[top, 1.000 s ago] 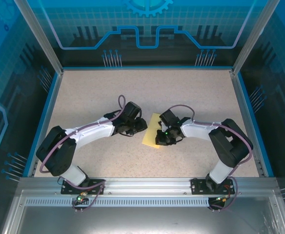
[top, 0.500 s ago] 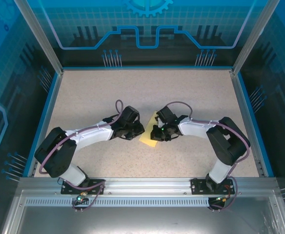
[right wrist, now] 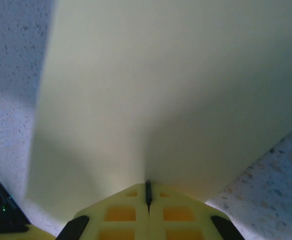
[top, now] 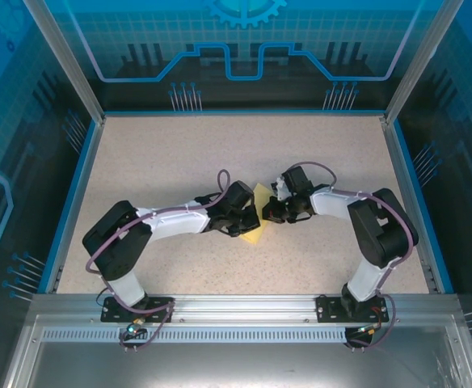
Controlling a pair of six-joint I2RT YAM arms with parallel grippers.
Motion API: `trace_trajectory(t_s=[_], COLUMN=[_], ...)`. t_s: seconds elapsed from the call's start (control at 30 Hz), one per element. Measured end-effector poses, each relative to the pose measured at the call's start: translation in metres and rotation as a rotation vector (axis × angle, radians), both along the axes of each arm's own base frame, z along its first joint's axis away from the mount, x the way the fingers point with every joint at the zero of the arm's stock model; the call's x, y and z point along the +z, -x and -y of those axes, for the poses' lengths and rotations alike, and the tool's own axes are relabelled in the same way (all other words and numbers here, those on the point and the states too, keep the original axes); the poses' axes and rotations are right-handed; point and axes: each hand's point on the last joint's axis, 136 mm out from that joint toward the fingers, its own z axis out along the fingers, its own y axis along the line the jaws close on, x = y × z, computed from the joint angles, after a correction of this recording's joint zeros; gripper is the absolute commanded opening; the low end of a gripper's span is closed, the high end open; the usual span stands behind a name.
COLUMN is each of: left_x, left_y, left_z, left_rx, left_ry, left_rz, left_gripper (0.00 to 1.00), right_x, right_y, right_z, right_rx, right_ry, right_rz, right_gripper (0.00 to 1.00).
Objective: Fold a paper plane with a square sheet of paper (pick it up from the middle)
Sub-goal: First fold in half a square sheet of paper at the center of the table.
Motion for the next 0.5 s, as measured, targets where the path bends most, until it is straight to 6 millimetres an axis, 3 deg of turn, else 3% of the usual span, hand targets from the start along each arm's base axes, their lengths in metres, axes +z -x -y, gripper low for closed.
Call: trace_trajectory(t_s=[0.5], left_x=[-0.033], left_y=[0.008], left_z=[0.009], left_rx=[-0.006], left_ry=[-0.074], left_rz=[-0.075], left_gripper=[0.0], right_x=[-0.009], right_y=[0.002], right_z=[-0.005], right_rx=[0.045], right_ry=[-0.018], right_rz=[-0.001], right_gripper=[0.02])
